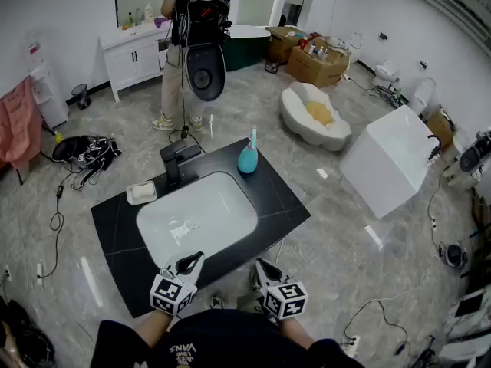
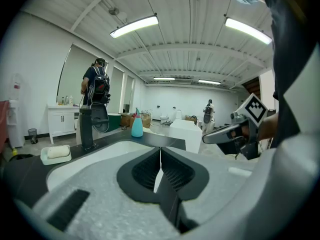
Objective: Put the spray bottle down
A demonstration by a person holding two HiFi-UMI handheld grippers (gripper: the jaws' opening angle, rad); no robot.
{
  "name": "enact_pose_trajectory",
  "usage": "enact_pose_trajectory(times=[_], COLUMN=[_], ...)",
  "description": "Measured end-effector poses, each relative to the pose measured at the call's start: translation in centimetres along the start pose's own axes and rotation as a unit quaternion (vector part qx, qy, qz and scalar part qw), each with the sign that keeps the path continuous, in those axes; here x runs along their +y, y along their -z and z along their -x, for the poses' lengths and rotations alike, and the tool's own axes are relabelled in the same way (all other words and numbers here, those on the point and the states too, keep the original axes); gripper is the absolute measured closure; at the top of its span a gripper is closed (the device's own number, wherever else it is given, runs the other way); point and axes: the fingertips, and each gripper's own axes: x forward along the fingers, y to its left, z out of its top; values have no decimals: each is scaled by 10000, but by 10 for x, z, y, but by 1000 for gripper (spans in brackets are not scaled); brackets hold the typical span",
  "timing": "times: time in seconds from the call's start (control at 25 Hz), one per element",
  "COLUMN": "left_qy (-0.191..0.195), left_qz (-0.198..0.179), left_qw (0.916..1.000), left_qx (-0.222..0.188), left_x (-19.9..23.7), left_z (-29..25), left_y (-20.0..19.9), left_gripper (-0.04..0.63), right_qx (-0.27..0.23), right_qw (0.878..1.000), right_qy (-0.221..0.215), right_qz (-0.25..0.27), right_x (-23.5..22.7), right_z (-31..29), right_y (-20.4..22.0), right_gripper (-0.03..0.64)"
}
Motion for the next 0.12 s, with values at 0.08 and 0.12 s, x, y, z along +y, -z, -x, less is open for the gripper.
enact_pose_trajectory(times=[0.08,0.12], left_qy=[-14,-19], left_qz=[7,12], left_qw=[10000,10000], left_qx=[-1,-1], left_x=[1,1], left_z=[0,-1], left_y=[0,0], left_gripper=[574,574], right_qx=[-3,-4], right_qw=[10000,10000], right_qy=[-1,-3], right_qz=[1,2], right_x=[-1,-1], right_z=[0,0], right_y=[-1,-1], right_gripper=[614,614])
